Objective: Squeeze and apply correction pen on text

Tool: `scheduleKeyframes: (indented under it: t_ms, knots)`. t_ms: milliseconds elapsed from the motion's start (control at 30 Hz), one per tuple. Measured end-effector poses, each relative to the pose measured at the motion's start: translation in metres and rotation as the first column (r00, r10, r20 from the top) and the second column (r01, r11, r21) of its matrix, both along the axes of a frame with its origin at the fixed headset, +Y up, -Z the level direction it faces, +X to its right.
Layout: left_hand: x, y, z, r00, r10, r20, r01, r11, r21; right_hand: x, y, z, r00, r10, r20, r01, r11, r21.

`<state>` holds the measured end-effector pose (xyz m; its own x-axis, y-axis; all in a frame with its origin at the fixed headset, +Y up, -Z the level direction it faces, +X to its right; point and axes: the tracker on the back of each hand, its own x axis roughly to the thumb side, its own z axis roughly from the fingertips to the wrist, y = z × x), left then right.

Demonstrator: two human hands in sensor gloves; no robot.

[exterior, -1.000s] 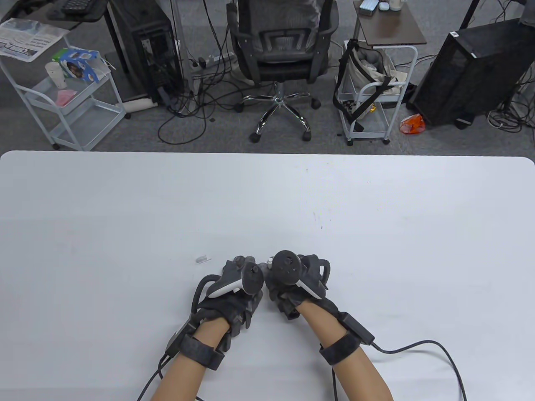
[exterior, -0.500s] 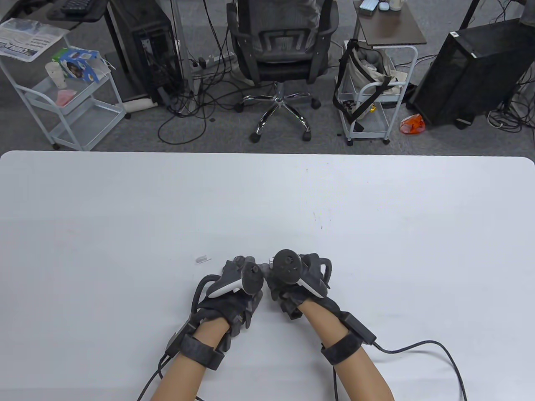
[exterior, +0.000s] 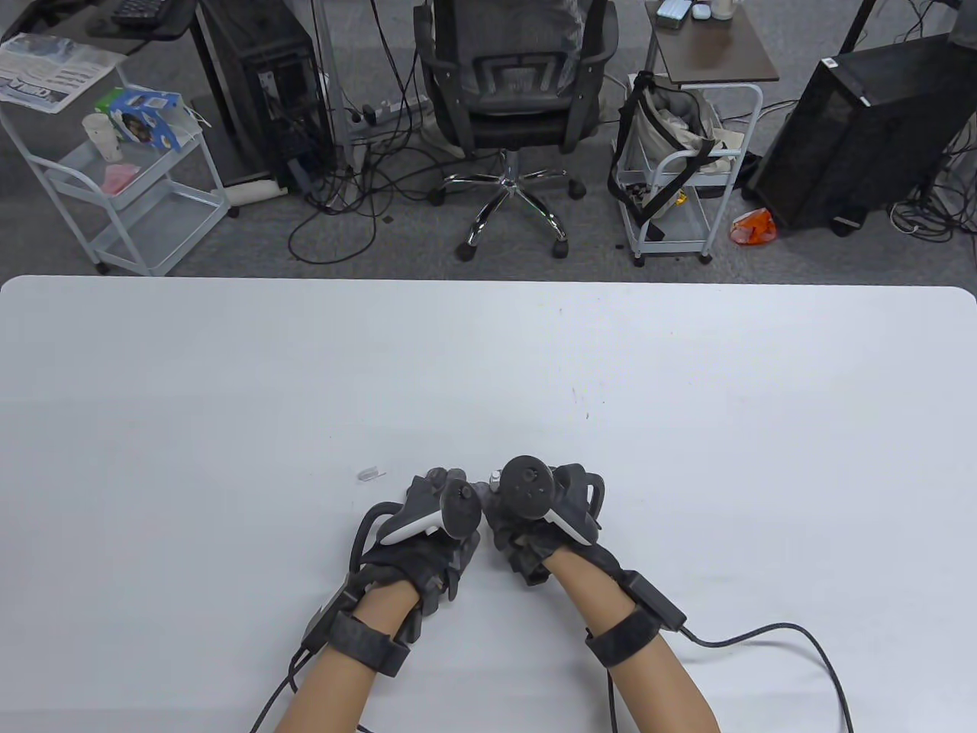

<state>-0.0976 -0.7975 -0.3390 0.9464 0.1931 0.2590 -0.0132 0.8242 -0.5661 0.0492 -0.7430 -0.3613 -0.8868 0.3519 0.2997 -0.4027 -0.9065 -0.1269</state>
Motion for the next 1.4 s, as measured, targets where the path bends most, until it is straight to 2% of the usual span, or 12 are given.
scheduleKeyframes:
  t_ms: [267,433,533,733,933,1100,1233,1400]
  knots:
    - [0.000,0.000,0.000,1.000,0.001,0.000,-0.001,1.000,-0.001,-0.001,0.001,0.001,0.999,0.019,0.033,-0.020,0.999,0.029]
    - [0.000,0.000,0.000,1.000,0.001,0.000,-0.001,1.000,-0.001,-0.005,-0.001,0.002,1.000,-0.017,0.017,0.017,1.000,0.017]
    - [0.000,0.000,0.000,1.000,0.001,0.000,-0.001,1.000,-0.001,-0.007,0.000,0.002,1.000,0.017,0.013,-0.018,0.999,0.033]
    - [0.000,0.000,0.000,1.000,0.001,0.000,-0.001,1.000,-0.002,0.001,0.001,0.000,0.998,0.023,0.059,-0.025,0.999,0.034]
    - [0.000,-0.001,0.000,1.000,0.002,0.000,-0.002,1.000,-0.002,-0.006,-0.002,0.001,0.999,-0.024,0.025,0.024,1.000,0.019]
    - [-0.001,-0.001,0.000,1.000,0.004,0.000,-0.004,1.000,-0.003,-0.003,0.003,0.003,0.998,0.033,0.050,-0.036,0.997,0.068]
    - [-0.001,-0.001,0.000,1.000,0.008,0.000,-0.008,1.000,-0.005,0.009,0.016,0.002,0.995,-0.048,0.082,0.041,0.995,0.090]
    - [-0.001,-0.001,0.000,1.000,0.004,-0.001,-0.004,1.000,-0.005,0.014,0.022,0.005,0.996,-0.044,0.083,0.034,0.992,0.120]
